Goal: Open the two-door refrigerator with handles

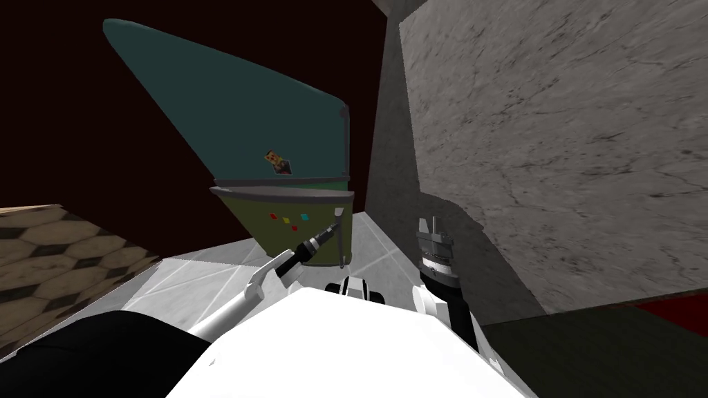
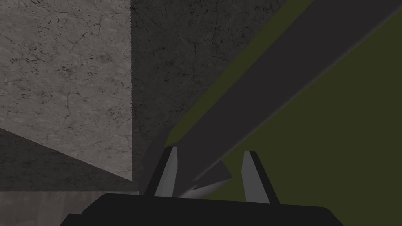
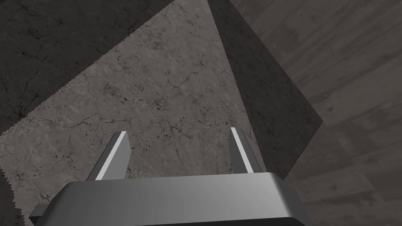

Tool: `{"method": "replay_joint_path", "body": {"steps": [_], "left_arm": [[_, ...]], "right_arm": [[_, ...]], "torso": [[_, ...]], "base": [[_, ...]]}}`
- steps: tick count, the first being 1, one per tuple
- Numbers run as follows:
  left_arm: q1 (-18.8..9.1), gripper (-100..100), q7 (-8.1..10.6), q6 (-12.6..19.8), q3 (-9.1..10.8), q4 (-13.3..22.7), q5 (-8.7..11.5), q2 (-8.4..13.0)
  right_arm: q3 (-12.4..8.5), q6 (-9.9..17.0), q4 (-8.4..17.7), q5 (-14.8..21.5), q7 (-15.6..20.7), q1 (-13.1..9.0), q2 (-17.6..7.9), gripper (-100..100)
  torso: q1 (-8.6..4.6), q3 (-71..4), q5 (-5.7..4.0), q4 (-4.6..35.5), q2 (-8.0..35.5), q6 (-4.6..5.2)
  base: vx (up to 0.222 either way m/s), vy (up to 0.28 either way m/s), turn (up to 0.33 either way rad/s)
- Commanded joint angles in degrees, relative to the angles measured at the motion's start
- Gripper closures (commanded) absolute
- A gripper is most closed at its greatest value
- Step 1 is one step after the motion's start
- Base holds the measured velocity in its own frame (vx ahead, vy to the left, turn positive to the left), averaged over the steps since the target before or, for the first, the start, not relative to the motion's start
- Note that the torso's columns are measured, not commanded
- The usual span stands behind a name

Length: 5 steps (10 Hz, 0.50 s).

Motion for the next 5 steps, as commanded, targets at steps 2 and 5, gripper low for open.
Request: {"method": "replay_joint_path", "body": {"steps": [2, 5], "left_arm": [[-3.5, 100, 0.40, -0.9, -2.18, 6.1, 2.3, -0.4], [-7.6, 100, 0.40, -0.9, -2.18, 11.9, 2.3, -0.4]], "right_arm": [[0.0, 0.0, 0.0, 0.0, 0.0, 0.0, 0.0, 0], [0.0, 0.0, 0.0, 0.0, 0.0, 0.0, 0.0, 0]], "torso": [[-0.39, 0.0, -0.19, 0.2, 0.1, 0.21], [-0.45, 0.6, -0.20, 0.4, 1.0, 0.23]], "base": [[-0.081, 0.054, -0.131], [-0.211, 0.086, -0.107]]}}
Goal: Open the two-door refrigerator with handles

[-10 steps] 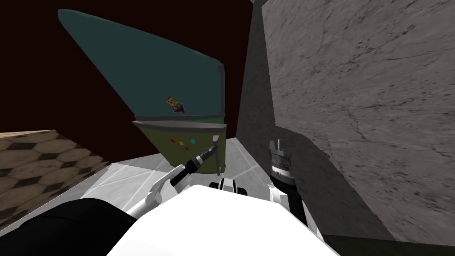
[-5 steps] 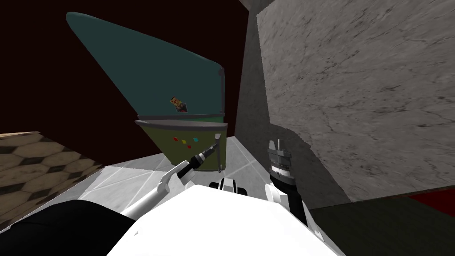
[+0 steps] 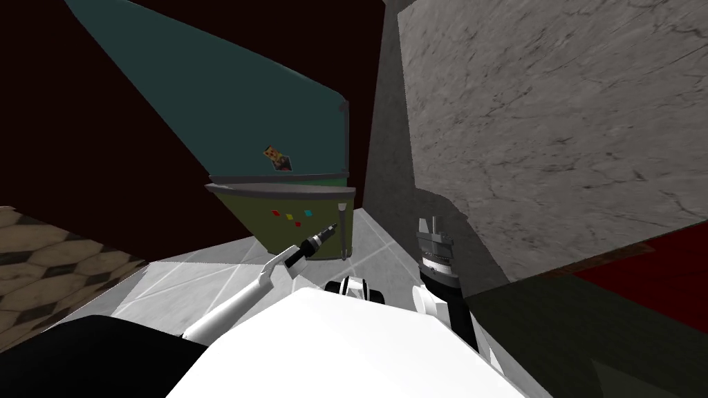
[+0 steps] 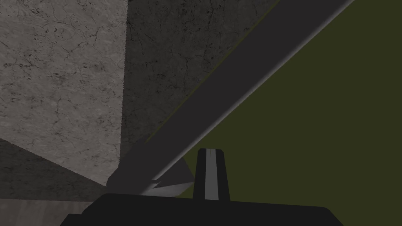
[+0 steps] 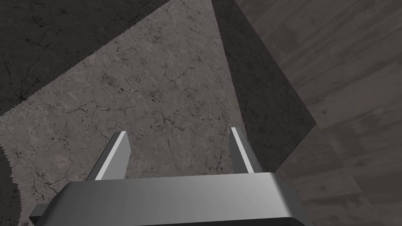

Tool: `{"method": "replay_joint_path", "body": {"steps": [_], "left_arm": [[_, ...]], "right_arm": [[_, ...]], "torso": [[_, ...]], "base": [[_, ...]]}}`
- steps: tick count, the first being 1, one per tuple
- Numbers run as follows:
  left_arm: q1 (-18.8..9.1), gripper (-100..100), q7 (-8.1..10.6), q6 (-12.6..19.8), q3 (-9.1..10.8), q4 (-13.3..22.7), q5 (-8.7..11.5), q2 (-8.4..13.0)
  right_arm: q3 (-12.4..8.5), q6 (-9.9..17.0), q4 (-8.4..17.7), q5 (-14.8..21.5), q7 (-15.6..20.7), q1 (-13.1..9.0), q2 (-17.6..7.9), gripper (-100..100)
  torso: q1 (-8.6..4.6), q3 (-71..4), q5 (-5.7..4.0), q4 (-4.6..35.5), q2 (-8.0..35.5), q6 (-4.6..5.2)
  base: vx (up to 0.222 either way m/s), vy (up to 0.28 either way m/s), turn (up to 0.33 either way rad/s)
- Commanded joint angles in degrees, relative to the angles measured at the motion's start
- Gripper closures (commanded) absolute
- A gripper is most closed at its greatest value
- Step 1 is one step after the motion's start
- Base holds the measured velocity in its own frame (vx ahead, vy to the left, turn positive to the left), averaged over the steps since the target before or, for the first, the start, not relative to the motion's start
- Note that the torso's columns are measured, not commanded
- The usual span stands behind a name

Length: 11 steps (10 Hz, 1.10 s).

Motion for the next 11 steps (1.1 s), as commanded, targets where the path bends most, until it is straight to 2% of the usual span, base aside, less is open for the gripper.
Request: {"method": "replay_joint_path", "body": {"steps": [1, 2, 4, 5, 6, 7, 8, 10, 11], "left_arm": [[-1.4, 100, -0.02, 0.2, -0.15, 3.6, 0.1, 0.0], [-4.0, 100, 0.30, -1.4, -2.18, 5.9, 2.3, -0.2], [-7.4, 100, 0.30, -1.4, -2.18, 9.2, 2.3, -0.2], [-8.5, 100, 0.30, -1.4, -2.18, 11.2, 2.3, -0.2], [-8.5, 100, 0.30, -1.4, -2.18, 12.2, 2.3, -0.2], [-11.1, 100, 0.62, -3.0, -4.21, 14.7, 4.6, -0.5], [-12.8, 100, 0.62, -3.0, -4.21, 16.3, 4.6, -0.5], [-15.7, 100, 0.62, -3.0, -4.21, 20.5, 4.6, -0.5], [-18.1, 100, 0.94, -4.6, -6.24, 22.8, 6.8, -0.7]], "right_arm": [[0.0, 0.0, 0.0, 0.0, 0.0, 0.0, 0.0, 0], [0.0, 0.0, 0.0, 0.0, 0.0, 0.0, 0.0, 0], [0.0, 0.0, 0.0, 0.0, 0.0, 0.0, 0.0, 0], [0.0, 0.0, 0.0, 0.0, 0.0, 0.0, 0.0, 0], [0.0, 0.0, 0.0, 0.0, 0.0, 0.0, 0.0, 0], [0.0, 0.0, 0.0, 0.0, 0.0, 0.0, 0.0, 0], [0.0, 0.0, 0.0, 0.0, 0.0, 0.0, 0.0, 0], [0.0, 0.0, 0.0, 0.0, 0.0, 0.0, 0.0, 0], [0.0, 0.0, 0.0, 0.0, 0.0, 0.0, 0.0, 0]], "torso": [[-0.05, -0.5, -0.03, -0.2, -0.7, -0.02], [-0.07, -0.7, -0.03, -0.3, -1.0, 0.01], [0.35, 0.1, 0.09, 0.1, 0.3, -0.02], [0.21, -0.1, 0.05, 0.0, -0.1, -0.06], [-0.01, -0.5, -0.01, -0.2, -0.7, -0.02], [-0.09, -0.6, -0.04, -0.3, -0.9, 0.00], [-0.02, -0.2, -0.01, -0.1, -0.1, 0.08], [0.39, 0.0, 0.10, 0.0, -0.1, -0.07], [0.14, -0.4, 0.04, -0.2, -0.6, -0.03]], "base": [[-0.002, 0.013, 0.018], [-0.223, 0.087, -0.305], [-0.278, 0.102, -0.158], [-0.073, 0.032, 0.032], [0.011, 0.000, 0.013], [-0.202, 0.008, -0.301], [-0.330, 0.089, -0.299], [-0.151, 0.075, 0.005], [-0.266, 0.026, -0.332]]}}
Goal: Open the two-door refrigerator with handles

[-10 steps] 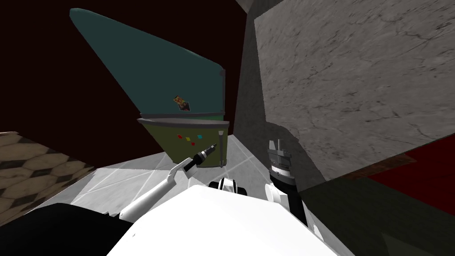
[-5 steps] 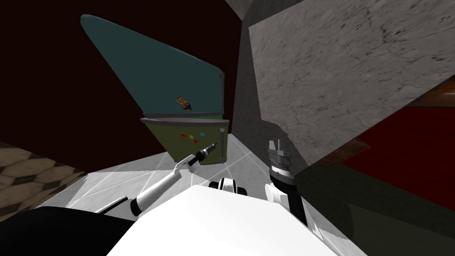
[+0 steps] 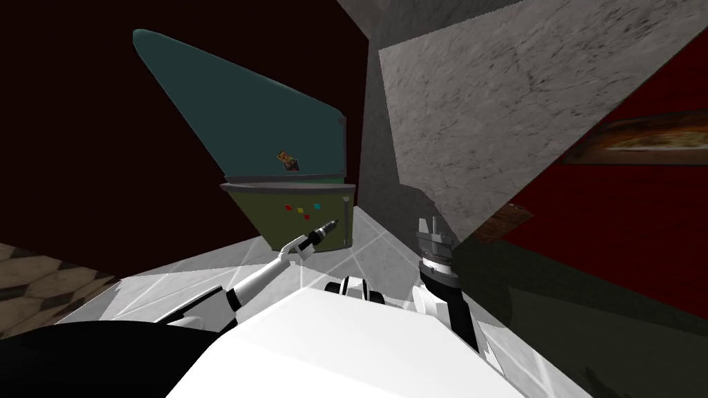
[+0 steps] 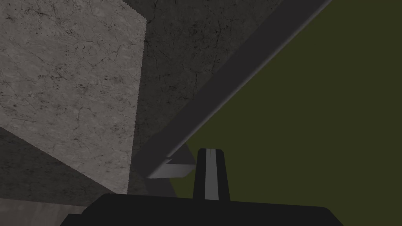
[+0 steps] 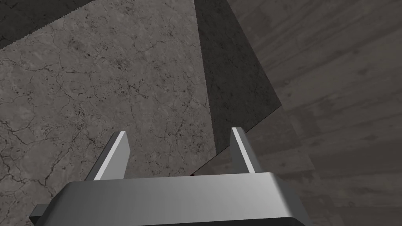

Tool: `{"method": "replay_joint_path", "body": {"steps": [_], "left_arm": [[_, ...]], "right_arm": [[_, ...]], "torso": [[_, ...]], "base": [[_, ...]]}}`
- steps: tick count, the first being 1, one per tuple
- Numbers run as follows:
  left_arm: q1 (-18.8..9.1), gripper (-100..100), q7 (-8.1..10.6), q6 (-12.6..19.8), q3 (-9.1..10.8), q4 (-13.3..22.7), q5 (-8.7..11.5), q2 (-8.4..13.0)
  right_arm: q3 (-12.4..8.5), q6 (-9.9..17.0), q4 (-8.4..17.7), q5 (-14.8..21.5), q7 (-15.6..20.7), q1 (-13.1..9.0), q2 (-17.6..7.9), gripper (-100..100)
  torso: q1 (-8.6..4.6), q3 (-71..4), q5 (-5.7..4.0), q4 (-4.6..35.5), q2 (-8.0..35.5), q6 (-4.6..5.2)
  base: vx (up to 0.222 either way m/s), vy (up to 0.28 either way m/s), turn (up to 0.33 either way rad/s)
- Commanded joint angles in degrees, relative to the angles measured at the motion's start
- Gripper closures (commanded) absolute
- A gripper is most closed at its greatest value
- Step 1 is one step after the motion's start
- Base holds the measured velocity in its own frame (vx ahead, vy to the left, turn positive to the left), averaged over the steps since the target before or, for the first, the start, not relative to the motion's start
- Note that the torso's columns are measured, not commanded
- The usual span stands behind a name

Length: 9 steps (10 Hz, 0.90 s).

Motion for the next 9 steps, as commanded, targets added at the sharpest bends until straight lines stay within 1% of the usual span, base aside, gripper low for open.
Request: {"method": "replay_joint_path", "body": {"steps": [1, 2, 3, 4, 5, 6, 7, 8, 9], "left_arm": [[-4.7, 100, 0.44, -1.3, -1.85, 4.8, 2.4, 0.2], [-6.5, 100, 0.44, -1.3, -1.85, 6.5, 2.4, 0.2], [-7.6, 100, 0.44, -1.3, -1.85, 8.5, 2.4, 0.2], [-7.6, 100, 0.44, -1.3, -1.85, 9.4, 2.4, 0.2], [-9.8, 100, 0.76, -2.8, -3.88, 10.9, 4.6, -0.1], [-11.1, 100, 0.76, -2.8, -3.88, 11.7, 4.6, -0.1], [-12.9, 100, 0.76, -2.8, -3.88, 13.4, 4.6, -0.1], [-14.4, 100, 0.76, -2.8, -3.88, 14.7, 4.6, -0.1], [-14.7, 100, 0.76, -2.8, -3.88, 16.0, 4.6, -0.1]], "right_arm": [[0.0, 0.0, 0.0, 0.0, 0.0, 0.0, 0.0, 0], [0.0, 0.0, 0.0, 0.0, 0.0, 0.0, 0.0, 0], [0.0, 0.0, 0.0, 0.0, 0.0, 0.0, 0.0, 0], [0.0, 0.0, 0.0, 0.0, 0.0, 0.0, 0.0, 0], [0.0, 0.0, 0.0, 0.0, 0.0, 0.0, 0.0, 0], [0.0, 0.0, 0.0, 0.0, 0.0, 0.0, 0.0, 0], [0.0, 0.0, 0.0, 0.0, 0.0, 0.0, 0.0, 0], [0.0, 0.0, 0.0, 0.0, 0.0, 0.0, 0.0, 0], [0.0, 0.0, 0.0, 0.0, 0.0, 0.0, 0.0, 0]], "torso": [[-0.20, 0.2, -0.06, 0.1, 0.4, 0.12], [0.00, 0.5, -0.03, 0.2, 0.8, 0.00], [0.12, 0.2, 0.01, 0.1, 0.3, -0.04], [-0.02, -0.2, -0.01, -0.1, -0.3, 0.00], [-0.14, -0.3, -0.05, -0.1, -0.4, 0.03], [-0.12, 0.2, -0.04, 0.1, 0.5, 0.12], [-0.07, 0.7, -0.04, 0.3, 1.1, 0.01], [0.12, 0.5, 0.00, 0.2, 0.7, -0.04], [0.10, 0.0, 0.02, 0.0, 0.0, 0.00]], "base": [[-0.379, 0.071, -0.263], [-0.235, 0.080, -0.012], [-0.054, 0.042, 0.033], [0.033, 0.009, 0.009], [-0.194, 0.022, -0.315], [-0.341, 0.020, -0.254], [-0.237, 0.047, -0.041], [-0.095, 0.046, 0.018], [-0.008, 0.016, 0.012]]}}
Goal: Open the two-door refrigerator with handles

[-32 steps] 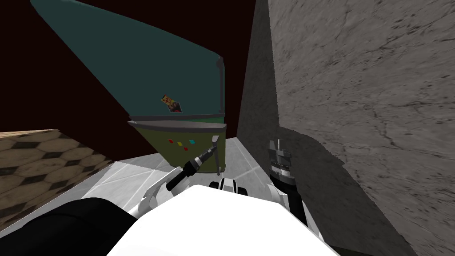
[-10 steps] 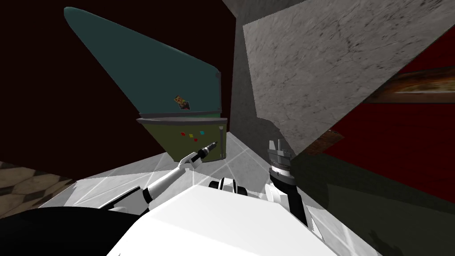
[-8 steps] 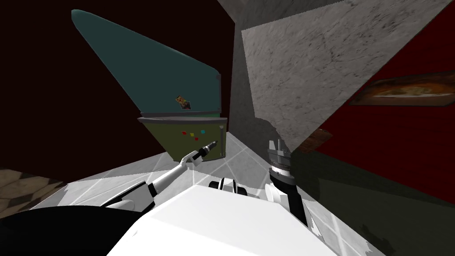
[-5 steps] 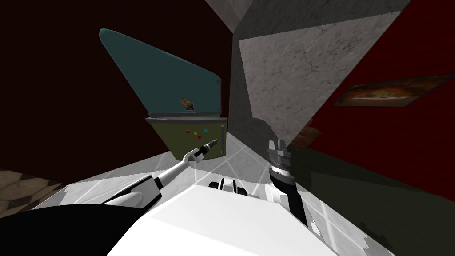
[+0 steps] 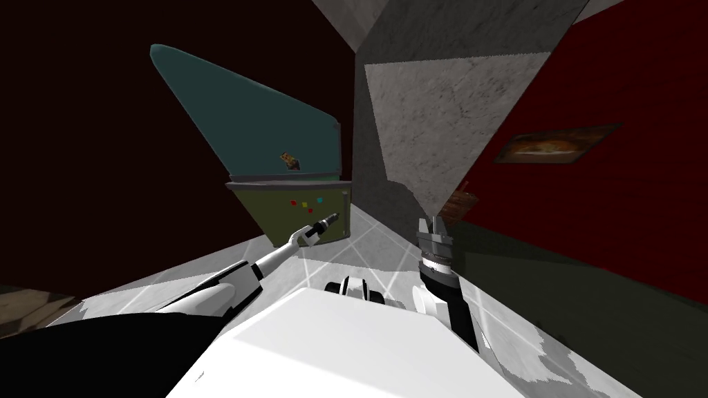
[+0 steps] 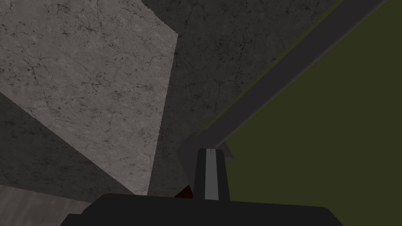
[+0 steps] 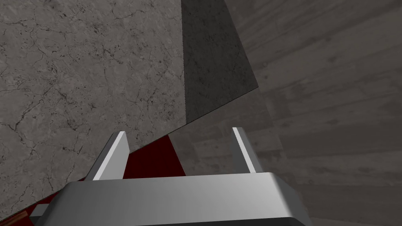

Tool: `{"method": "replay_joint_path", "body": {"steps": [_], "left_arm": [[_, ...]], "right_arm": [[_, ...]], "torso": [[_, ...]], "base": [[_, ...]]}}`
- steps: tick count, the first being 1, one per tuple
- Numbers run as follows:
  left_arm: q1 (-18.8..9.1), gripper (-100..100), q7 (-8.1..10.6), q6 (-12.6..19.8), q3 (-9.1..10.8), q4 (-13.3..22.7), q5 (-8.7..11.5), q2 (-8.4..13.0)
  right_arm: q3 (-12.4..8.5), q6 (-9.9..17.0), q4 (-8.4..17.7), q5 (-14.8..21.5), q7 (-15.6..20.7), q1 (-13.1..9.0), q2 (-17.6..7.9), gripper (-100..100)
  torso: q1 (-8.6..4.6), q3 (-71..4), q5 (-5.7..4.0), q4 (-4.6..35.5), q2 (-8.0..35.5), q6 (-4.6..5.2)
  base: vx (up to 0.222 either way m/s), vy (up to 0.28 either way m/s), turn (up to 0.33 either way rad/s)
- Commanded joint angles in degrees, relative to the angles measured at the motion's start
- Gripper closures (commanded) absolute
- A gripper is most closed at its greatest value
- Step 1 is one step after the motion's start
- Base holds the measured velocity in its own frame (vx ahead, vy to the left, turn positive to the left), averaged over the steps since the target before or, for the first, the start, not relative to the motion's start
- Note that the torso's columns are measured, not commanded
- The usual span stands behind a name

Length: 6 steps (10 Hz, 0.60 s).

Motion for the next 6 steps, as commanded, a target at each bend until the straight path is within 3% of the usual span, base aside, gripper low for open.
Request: {"method": "replay_joint_path", "body": {"steps": [1, 2, 3, 4, 6], "left_arm": [[-1.5, 100, 0.02, -0.5, -0.15, 4.5, 0.0, -0.2], [-1.5, 100, 0.02, -0.5, -0.15, 4.9, 0.0, -0.2], [-4.4, 100, 0.34, -2.1, -2.18, 7.3, 2.2, -0.4], [-6.0, 100, 0.34, -2.1, -2.18, 8.6, 2.2, -0.4], [-8.7, 100, 0.34, -2.1, -2.18, 11.9, 2.2, -0.4]], "right_arm": [[0.0, 0.0, 0.0, 0.0, 0.0, 0.0, 0.0, 0], [0.0, 0.0, 0.0, 0.0, 0.0, 0.0, 0.0, 0], [0.0, 0.0, 0.0, 0.0, 0.0, 0.0, 0.0, 0], [0.0, 0.0, 0.0, 0.0, 0.0, 0.0, 0.0, 0], [0.0, 0.0, 0.0, 0.0, 0.0, 0.0, 0.0, 0]], "torso": [[-0.14, -0.2, -0.03, -0.1, -0.3, 0.03], [-0.19, -0.2, -0.05, -0.1, -0.2, 0.03], [-0.18, 0.0, -0.05, 0.0, 0.0, 0.03], [-0.19, 0.5, -0.05, 0.2, 0.9, 0.12], [0.04, 0.5, -0.01, 0.2, 0.8, -0.04]], "base": [[0.024, 0.002, 0.000], [0.032, -0.005, -0.001], [-0.197, 0.001, -0.310], [-0.327, 0.012, -0.274], [-0.201, 0.038, 0.001]]}}
